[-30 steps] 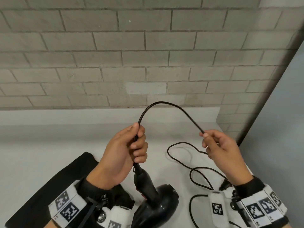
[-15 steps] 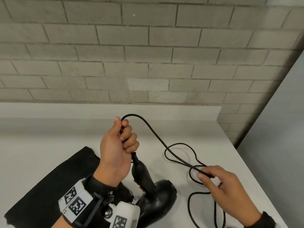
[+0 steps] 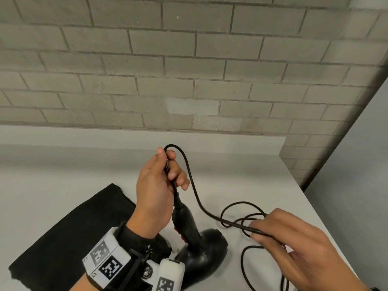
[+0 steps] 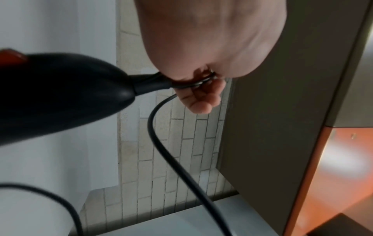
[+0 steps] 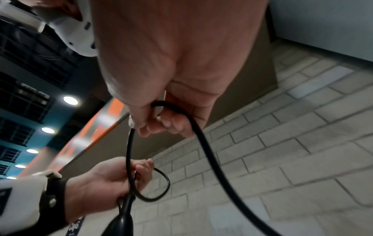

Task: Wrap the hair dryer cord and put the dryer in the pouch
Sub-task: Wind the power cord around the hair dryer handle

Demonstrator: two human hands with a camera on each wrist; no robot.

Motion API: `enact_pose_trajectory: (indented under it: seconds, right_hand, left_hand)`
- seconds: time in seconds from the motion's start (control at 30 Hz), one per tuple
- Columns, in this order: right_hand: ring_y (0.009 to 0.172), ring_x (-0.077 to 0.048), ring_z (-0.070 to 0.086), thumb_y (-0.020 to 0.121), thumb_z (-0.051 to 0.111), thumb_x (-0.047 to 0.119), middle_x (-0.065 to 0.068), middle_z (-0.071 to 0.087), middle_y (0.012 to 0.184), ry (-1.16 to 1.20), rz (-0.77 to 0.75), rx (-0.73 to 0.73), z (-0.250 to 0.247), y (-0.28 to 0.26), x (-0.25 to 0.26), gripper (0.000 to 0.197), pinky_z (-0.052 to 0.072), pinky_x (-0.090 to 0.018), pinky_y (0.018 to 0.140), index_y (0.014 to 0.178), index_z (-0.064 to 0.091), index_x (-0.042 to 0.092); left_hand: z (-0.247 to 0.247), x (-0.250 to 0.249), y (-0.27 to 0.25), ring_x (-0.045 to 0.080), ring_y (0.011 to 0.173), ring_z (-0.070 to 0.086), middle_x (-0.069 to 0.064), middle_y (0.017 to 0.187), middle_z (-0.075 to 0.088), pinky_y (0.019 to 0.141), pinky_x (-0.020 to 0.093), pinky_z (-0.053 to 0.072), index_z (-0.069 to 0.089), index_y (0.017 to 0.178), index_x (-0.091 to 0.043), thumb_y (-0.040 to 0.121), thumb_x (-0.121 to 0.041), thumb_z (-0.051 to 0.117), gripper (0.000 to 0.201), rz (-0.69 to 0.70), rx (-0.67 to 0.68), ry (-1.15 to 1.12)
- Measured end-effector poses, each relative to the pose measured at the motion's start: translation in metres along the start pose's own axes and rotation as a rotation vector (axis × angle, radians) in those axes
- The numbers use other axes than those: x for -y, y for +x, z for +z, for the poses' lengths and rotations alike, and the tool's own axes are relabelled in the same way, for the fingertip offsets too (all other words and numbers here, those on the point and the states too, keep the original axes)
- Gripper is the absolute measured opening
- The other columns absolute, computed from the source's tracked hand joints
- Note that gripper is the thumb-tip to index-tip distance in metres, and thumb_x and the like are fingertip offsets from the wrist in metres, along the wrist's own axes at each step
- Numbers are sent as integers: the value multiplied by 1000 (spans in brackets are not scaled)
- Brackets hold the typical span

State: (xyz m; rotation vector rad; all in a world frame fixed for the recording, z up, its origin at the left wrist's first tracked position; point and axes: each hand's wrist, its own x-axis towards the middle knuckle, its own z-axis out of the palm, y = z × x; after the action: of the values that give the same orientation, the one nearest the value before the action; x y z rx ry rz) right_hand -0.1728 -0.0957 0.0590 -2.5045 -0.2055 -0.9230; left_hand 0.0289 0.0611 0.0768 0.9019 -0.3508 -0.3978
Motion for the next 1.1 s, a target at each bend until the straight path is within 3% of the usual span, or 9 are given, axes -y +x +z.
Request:
enact_pose_trajectory:
  seconds: [0.1, 0.2, 0.3, 0.4, 0.57, 0.8, 0.93, 1.03, 1.1]
  right_hand:
    - [56, -7, 44, 95, 63, 33, 7, 51, 71, -48, -84, 91, -6, 13, 9, 14, 38, -17, 49, 103, 71, 26]
    - [58, -3, 42, 95, 63, 32, 10, 49, 69, 52, -77, 106, -10, 27, 19, 14, 37, -15, 52, 102, 73, 24]
    - [58, -1, 45, 95, 62, 30, 14, 51, 68, 133, -57, 61, -7, 45, 26, 16, 41, -17, 53, 99, 73, 19]
    - [60, 1, 49, 93, 62, 27, 15, 58, 70, 179, -11, -11, -1, 62, 28, 14, 40, -12, 58, 94, 73, 17]
    - [50, -10, 45, 94, 60, 33, 12, 55, 62, 186, 123, -126, 11, 84, 25, 14, 39, -20, 49, 88, 69, 24]
    - [51, -10, 45, 95, 60, 32, 13, 60, 67, 182, 255, -190, 25, 98, 14, 15, 39, -20, 50, 86, 69, 24]
    - [69, -7, 59, 95, 59, 33, 15, 69, 87, 178, 303, -196, 36, 98, 9, 16, 45, -17, 61, 99, 73, 27]
    - [53, -7, 53, 96, 57, 35, 19, 68, 77, 292, 353, -134, 42, 98, 6, 17, 43, -21, 52, 98, 72, 28]
    - [48, -5, 46, 97, 54, 36, 9, 66, 70, 351, 355, -91, 43, 98, 4, 20, 40, -23, 49, 89, 69, 25]
  left_hand:
    - [-1, 1, -1, 20, 57, 54, 0, 53, 45, 68, 35, 50, 56, 87, -10, 106, -32, 32, 38, 39, 55, 73]
    - [-1, 0, -5, 26, 66, 61, 4, 57, 54, 79, 38, 53, 59, 88, -9, 103, -34, 34, 38, 48, 134, 131]
    - [3, 1, -10, 28, 65, 62, 7, 60, 57, 70, 36, 55, 59, 89, -7, 100, -37, 36, 39, 38, 222, 175]
    - [6, 1, -16, 26, 56, 60, 10, 62, 58, 55, 35, 54, 60, 92, -7, 102, -41, 37, 41, 21, 315, 201]
    - [9, 2, -23, 23, 41, 51, 10, 57, 54, 42, 26, 45, 59, 92, -5, 100, -41, 38, 43, -3, 397, 240]
    - [8, 2, -25, 12, 28, 35, 0, 44, 37, 35, 16, 29, 57, 81, -10, 100, -46, 38, 45, -56, 386, 177]
    - [7, 0, -24, 7, 26, 25, -2, 41, 33, 34, 13, 22, 57, 75, -11, 99, -46, 38, 46, -114, 363, 133]
    - [5, 0, -24, 6, 26, 25, -4, 40, 33, 34, 12, 22, 56, 74, -12, 99, -46, 38, 46, -134, 388, 88]
    - [3, 0, -23, 5, 27, 25, -4, 41, 33, 34, 12, 22, 57, 77, -12, 99, -47, 38, 46, -147, 406, 71]
